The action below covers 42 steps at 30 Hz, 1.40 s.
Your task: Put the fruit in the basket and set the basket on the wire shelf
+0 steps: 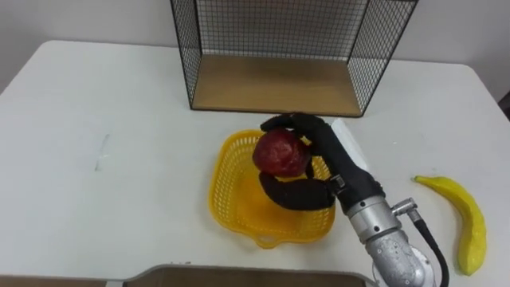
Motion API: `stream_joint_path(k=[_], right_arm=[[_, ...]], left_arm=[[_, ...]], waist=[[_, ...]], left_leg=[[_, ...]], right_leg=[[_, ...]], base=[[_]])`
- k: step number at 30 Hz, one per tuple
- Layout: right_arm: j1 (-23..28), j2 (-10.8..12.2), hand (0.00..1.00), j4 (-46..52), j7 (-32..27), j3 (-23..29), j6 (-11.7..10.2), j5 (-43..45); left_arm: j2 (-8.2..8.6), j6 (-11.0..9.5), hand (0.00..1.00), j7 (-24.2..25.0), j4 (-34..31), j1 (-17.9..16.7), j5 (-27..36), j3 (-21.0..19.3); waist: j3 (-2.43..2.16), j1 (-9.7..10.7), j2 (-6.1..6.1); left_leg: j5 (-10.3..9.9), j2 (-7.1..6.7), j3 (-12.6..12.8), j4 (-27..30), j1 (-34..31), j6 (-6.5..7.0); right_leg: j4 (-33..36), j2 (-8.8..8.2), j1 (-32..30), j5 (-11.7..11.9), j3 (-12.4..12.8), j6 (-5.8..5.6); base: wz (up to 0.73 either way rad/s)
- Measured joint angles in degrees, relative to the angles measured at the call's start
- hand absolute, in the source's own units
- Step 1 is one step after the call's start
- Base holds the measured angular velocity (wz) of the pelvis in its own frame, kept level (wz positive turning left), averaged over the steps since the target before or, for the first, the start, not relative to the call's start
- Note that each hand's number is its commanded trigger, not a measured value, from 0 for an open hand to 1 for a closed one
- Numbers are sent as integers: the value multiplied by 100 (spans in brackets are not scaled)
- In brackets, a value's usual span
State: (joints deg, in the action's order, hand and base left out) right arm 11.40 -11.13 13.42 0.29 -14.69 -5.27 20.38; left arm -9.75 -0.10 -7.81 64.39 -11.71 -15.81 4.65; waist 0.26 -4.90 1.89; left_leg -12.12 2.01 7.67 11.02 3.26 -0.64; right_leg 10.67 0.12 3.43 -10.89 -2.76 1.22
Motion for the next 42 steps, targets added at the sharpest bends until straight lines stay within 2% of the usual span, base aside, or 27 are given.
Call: stream_joint_path(k=[5,10,19,29,37,42], right_arm=[[0,2,0,-211,19,-1,27,-1],[0,3,0,-281,116,0,43,-5],[0,7,0,-281,161,0,43,-10],[-1,9,0,-280,180,1,109,-282],[-27,11,0,-277,157,12,128,-466],[-137,69,0,-43,97,308,123,-501]], left_arm=[[0,25,0,2,-2,71,0,7],[0,34,0,20,-4,89,-2,5],[0,44,0,112,-22,92,-3,5],[0,102,0,173,-19,92,2,5],[1,103,0,158,-18,96,1,2],[10,72,0,157,32,68,-9,-20]], waist=[[38,-3,4],[38,-3,3],[25,2,-14],[-26,9,-49],[-27,10,-48],[-25,56,-53]], left_leg=[[-2,-1,-29,16,-5,-1],[-2,-2,-29,31,-19,-1],[-2,-1,-29,35,2,-1],[-2,-3,-30,35,38,-1],[-1,-5,-26,31,33,0],[0,-4,-26,39,47,0]], right_leg=[[-18,-2,43,-1,-40,1],[-19,-2,26,-1,-42,1],[-12,-3,40,0,-44,1],[-11,-6,71,0,-48,2],[-6,-7,44,1,-40,2],[11,-7,50,1,-33,3]], base=[[5],[0],[0],[0],[0],[0]])
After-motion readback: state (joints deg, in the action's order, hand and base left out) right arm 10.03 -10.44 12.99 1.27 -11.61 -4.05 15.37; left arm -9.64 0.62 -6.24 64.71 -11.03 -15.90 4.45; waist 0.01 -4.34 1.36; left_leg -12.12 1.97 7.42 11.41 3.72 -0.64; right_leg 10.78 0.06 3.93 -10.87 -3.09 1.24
